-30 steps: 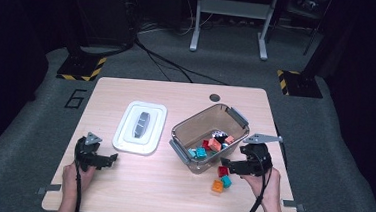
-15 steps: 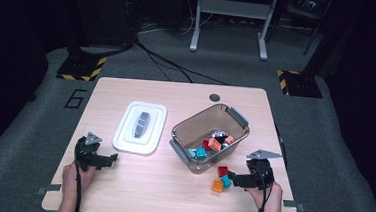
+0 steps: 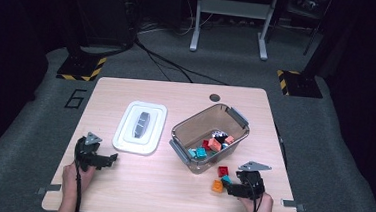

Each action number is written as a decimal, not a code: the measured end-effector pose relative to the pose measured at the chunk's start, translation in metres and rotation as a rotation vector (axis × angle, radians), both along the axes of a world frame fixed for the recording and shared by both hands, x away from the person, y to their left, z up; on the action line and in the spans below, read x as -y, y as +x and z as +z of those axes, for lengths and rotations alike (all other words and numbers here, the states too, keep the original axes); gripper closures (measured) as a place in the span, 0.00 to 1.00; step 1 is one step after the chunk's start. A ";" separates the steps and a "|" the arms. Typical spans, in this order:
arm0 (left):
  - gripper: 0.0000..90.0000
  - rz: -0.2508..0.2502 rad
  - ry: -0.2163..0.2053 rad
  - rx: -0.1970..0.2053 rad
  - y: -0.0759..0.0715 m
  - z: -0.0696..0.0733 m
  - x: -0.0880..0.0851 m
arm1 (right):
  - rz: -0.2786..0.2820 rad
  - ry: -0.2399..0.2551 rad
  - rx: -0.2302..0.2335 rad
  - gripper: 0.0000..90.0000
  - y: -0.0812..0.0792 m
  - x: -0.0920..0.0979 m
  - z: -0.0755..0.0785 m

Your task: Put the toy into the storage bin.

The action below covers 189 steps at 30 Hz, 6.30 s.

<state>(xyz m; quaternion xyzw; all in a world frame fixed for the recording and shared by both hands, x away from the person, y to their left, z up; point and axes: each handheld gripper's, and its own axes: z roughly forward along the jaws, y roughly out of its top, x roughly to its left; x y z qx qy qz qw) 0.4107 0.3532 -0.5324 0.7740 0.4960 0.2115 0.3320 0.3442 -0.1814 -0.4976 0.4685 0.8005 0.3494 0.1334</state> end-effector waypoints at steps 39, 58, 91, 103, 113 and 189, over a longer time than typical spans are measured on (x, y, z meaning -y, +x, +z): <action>0.00 0.000 0.000 0.000 0.000 0.000 0.000 | 0.005 -0.064 -0.017 0.75 -0.002 -0.002 0.001; 0.00 0.000 0.000 0.000 0.000 0.000 0.000 | -0.016 -0.032 0.036 0.76 0.003 0.010 0.037; 0.00 0.000 0.000 0.000 0.000 0.000 0.000 | -0.029 -0.008 0.083 0.76 0.015 0.019 0.097; 0.00 -0.001 0.000 0.000 0.000 0.000 0.000 | -0.015 -0.010 0.142 0.76 0.018 0.011 0.133; 0.00 -0.001 0.000 0.000 0.000 0.000 0.000 | 0.017 -0.021 0.162 0.76 0.027 -0.008 0.152; 0.00 0.000 0.000 0.000 0.000 0.000 0.000 | -0.074 0.006 -0.053 0.16 -0.005 -0.040 0.002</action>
